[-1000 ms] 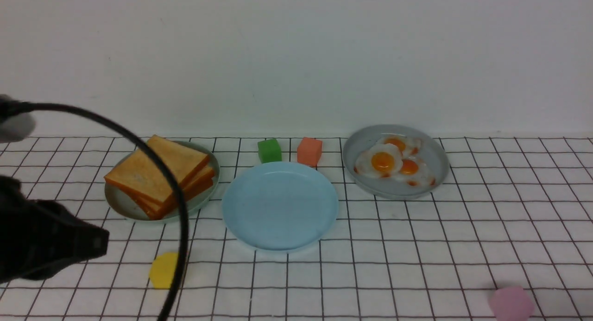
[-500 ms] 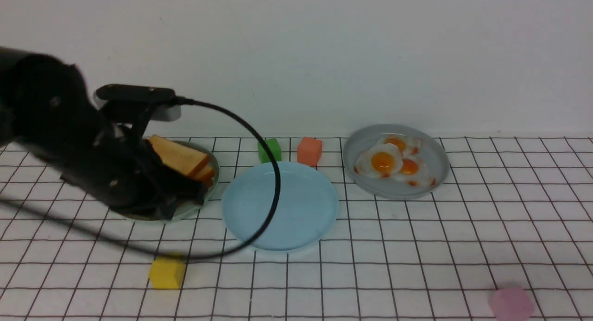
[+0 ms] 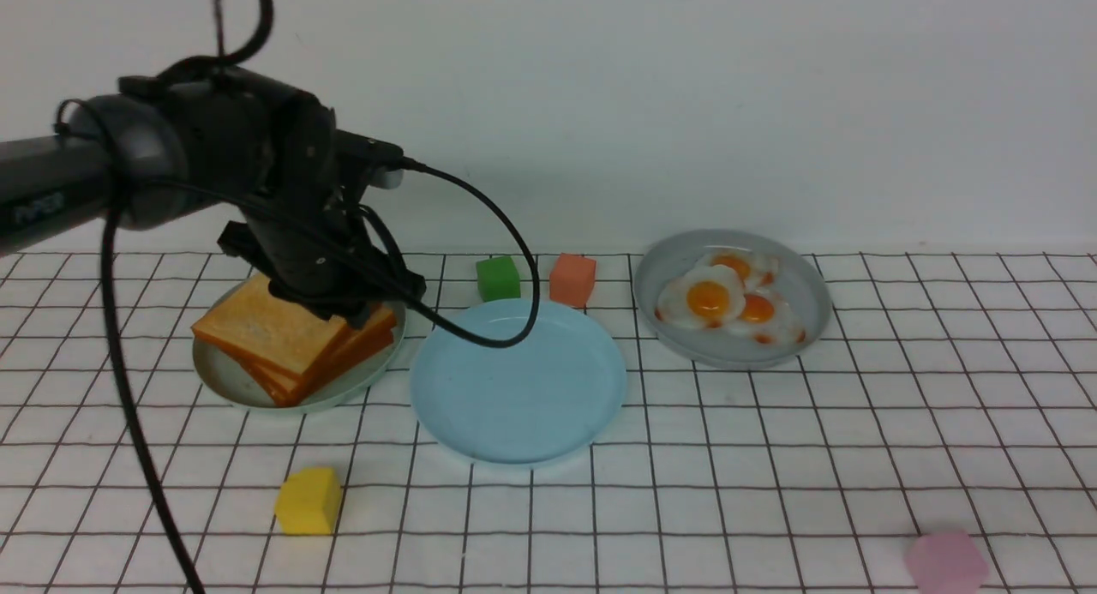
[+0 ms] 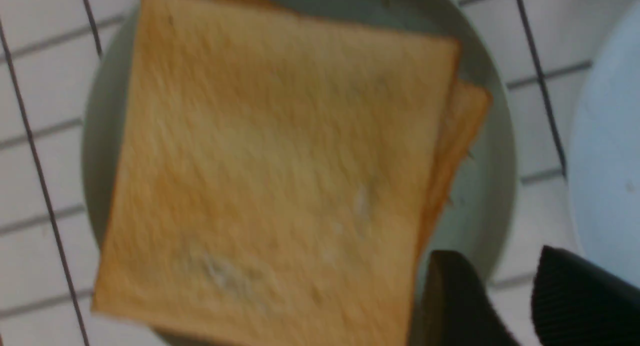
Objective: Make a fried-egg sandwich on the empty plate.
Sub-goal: Use the left arm to grab a slice of bread
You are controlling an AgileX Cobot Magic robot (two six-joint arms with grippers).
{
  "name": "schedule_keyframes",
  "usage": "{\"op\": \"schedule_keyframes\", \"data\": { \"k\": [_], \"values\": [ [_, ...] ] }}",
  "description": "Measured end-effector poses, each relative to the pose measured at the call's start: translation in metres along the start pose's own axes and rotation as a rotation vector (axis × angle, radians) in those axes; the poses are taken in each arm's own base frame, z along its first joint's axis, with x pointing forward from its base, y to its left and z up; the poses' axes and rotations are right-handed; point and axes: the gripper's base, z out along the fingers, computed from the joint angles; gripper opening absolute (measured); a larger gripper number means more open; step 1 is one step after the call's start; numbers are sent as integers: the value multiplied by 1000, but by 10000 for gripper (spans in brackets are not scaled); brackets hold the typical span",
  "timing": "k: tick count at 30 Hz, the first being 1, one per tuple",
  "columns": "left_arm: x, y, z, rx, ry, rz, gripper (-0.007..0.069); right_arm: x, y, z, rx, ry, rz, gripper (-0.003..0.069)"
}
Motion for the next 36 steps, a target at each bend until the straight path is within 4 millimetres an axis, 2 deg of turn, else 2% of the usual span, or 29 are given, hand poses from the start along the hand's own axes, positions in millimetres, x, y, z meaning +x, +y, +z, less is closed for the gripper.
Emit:
{"op": "schedule_keyframes", "data": {
  "k": [2, 5, 10, 16, 21, 26, 31, 36],
  "values": [
    [-3, 0, 9, -13, -25, 11, 325, 0, 1, 0, -8, -3, 3, -6],
    [-6, -1, 26, -28, -67, 16, 361, 0, 1, 0, -11, -4, 5, -6],
    [-4, -4, 51, -36, -80, 10, 364, 0, 2, 0, -21, -5, 10, -1],
    [-5, -4, 56, -47, -84, -27, 315, -1, 5, 0, -56, -8, 27, 0],
    [-6, -3, 53, -53, -89, -44, 229, -1, 6, 0, -69, -10, 34, 0],
    [-9, -1, 39, -45, -106, -70, 213, -1, 7, 0, -74, -11, 36, 0],
    [-15, 2, 13, -44, -139, -90, 263, -1, 7, 0, -74, -11, 36, 0],
    [-15, 5, 10, -48, -143, -97, 340, -1, 7, 0, -74, -11, 36, 3]
  ]
}}
